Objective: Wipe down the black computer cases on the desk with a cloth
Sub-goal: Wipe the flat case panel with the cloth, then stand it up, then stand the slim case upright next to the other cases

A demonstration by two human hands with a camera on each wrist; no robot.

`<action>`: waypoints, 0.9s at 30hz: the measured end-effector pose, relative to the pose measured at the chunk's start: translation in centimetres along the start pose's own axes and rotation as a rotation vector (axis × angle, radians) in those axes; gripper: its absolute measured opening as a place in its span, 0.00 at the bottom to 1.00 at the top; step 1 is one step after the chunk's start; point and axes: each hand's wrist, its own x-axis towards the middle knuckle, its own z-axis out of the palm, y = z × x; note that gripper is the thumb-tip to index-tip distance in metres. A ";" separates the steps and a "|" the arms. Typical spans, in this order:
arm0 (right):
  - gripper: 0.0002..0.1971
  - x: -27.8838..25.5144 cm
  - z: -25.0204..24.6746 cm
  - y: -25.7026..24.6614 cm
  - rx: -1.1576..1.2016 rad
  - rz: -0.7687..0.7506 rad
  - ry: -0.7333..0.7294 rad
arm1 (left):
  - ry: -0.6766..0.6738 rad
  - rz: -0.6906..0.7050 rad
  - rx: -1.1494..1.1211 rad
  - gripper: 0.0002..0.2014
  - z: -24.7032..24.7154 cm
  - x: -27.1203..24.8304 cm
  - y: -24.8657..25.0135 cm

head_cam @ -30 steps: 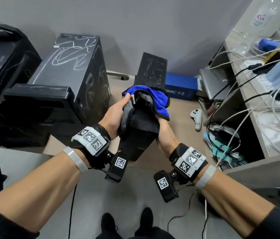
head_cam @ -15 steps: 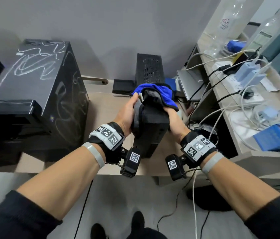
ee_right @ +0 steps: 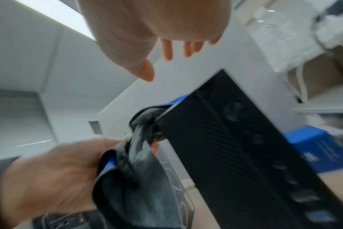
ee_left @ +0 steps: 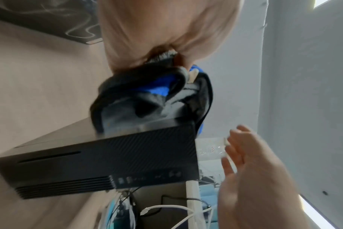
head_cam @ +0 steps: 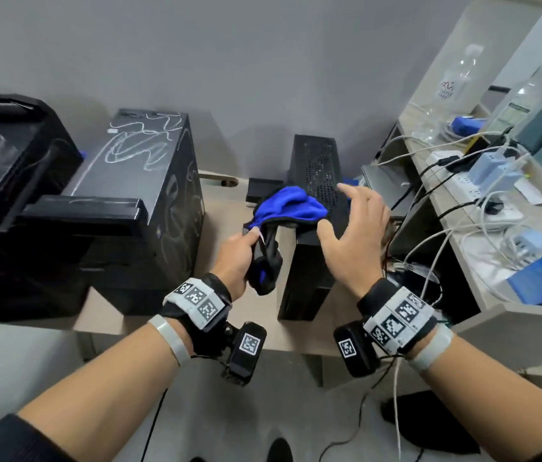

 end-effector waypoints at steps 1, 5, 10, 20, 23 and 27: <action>0.27 -0.1 0.3 -1.3 0.080 -0.081 -0.040 | -0.042 0.020 -0.012 0.13 -0.1 -0.3 1.1; 0.46 0.3 2.0 -4.0 0.183 -0.107 -0.362 | -0.218 0.110 0.009 0.22 0.2 -0.6 5.3; 0.43 3.0 2.9 -4.3 0.368 0.044 -0.400 | -0.225 0.293 0.128 0.10 0.8 -0.6 8.7; 0.24 4.8 6.7 -5.1 0.502 0.113 -0.483 | 0.228 0.623 0.187 0.07 -2.4 0.0 10.5; 0.23 4.2 8.2 -6.5 0.571 0.101 -0.554 | 0.282 0.729 0.171 0.03 -4.7 -1.8 11.8; 0.22 3.4 10.4 -9.7 0.645 0.108 -0.539 | 0.592 0.854 0.257 0.03 -11.0 -3.1 13.2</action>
